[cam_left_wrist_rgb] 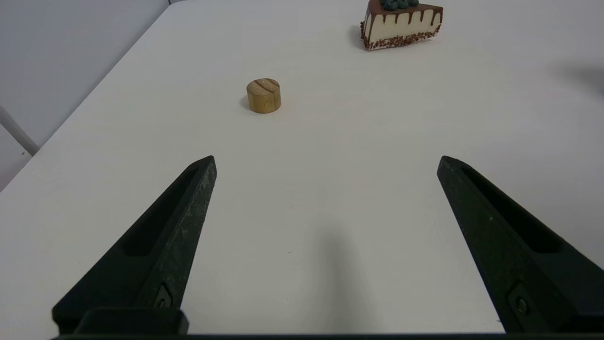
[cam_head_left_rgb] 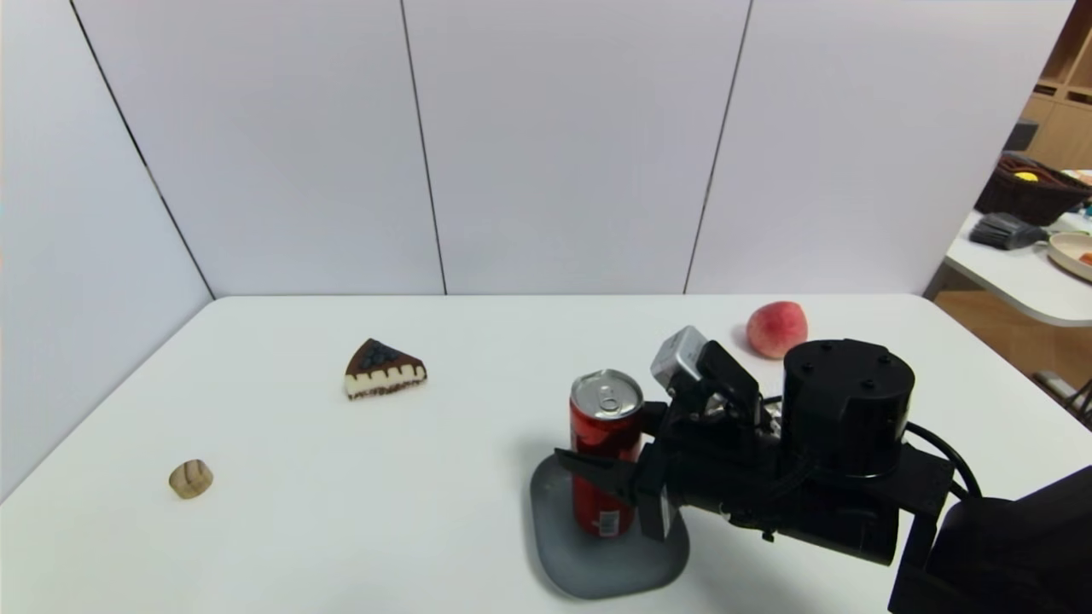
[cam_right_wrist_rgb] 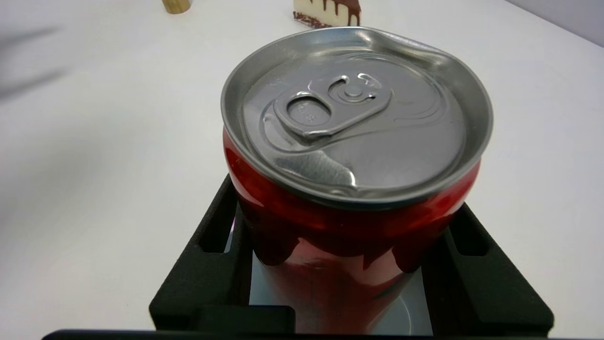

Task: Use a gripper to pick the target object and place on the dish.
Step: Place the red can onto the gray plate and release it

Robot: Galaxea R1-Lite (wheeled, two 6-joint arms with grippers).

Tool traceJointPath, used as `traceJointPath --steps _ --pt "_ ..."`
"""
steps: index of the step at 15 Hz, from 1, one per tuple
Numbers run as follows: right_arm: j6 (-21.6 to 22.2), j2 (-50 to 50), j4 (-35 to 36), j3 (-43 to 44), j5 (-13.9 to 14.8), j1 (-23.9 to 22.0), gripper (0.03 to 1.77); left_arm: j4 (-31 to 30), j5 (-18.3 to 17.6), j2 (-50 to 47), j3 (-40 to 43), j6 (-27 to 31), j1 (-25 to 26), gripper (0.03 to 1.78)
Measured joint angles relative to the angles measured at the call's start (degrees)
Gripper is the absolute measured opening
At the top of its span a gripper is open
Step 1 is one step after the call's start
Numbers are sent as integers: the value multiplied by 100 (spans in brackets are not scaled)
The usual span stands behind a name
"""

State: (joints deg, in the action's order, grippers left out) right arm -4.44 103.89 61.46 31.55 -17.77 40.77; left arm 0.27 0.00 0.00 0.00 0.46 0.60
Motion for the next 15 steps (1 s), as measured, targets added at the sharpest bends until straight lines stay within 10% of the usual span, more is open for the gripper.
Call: traceJointPath --steps 15 --pt "-134 -723 -83 -777 -6 -276 158 0 0 0 0 -2 0 169"
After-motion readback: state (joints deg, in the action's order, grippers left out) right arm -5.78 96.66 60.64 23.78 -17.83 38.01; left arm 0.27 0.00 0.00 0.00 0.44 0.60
